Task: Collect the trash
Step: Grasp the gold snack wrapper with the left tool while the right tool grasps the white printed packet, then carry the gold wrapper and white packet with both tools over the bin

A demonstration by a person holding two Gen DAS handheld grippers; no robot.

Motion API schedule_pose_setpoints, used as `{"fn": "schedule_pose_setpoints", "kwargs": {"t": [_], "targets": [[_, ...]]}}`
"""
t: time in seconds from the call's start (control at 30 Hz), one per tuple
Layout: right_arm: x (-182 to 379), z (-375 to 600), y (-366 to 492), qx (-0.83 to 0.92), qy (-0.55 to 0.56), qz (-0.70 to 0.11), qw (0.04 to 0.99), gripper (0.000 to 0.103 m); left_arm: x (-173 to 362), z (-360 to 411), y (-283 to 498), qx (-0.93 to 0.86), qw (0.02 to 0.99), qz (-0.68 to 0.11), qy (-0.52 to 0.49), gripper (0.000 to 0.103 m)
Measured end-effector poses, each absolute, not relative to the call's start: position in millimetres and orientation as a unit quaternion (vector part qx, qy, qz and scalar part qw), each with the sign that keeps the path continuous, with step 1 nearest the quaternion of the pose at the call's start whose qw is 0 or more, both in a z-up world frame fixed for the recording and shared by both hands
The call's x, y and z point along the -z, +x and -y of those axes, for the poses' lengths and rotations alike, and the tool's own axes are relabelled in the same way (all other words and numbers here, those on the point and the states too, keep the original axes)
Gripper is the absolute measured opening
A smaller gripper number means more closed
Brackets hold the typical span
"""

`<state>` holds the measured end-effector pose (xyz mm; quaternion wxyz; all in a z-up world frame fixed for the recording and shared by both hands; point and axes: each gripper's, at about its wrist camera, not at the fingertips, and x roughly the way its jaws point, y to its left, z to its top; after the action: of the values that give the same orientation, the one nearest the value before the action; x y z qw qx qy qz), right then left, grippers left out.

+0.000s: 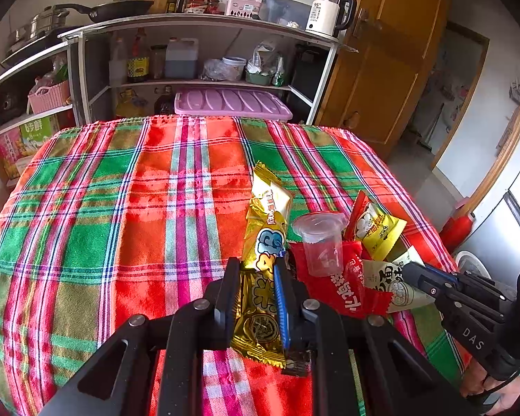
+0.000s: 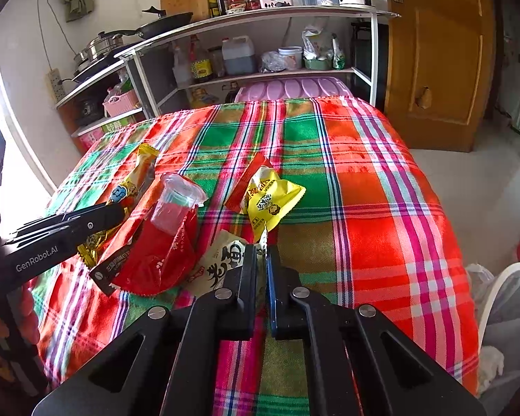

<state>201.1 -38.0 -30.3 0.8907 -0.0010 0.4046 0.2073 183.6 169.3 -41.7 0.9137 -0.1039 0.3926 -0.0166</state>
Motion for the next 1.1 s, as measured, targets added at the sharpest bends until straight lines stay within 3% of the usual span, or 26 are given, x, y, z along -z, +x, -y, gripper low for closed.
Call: {"fn": "schedule_pose_setpoints", "kwargs": {"t": [1.1], "targets": [[-4, 118, 152, -0.171, 0.070, -0.354, 0.917, 0.002, 11, -99, 141, 0.080, 0.925, -0.364, -0.075, 0.019]]}}
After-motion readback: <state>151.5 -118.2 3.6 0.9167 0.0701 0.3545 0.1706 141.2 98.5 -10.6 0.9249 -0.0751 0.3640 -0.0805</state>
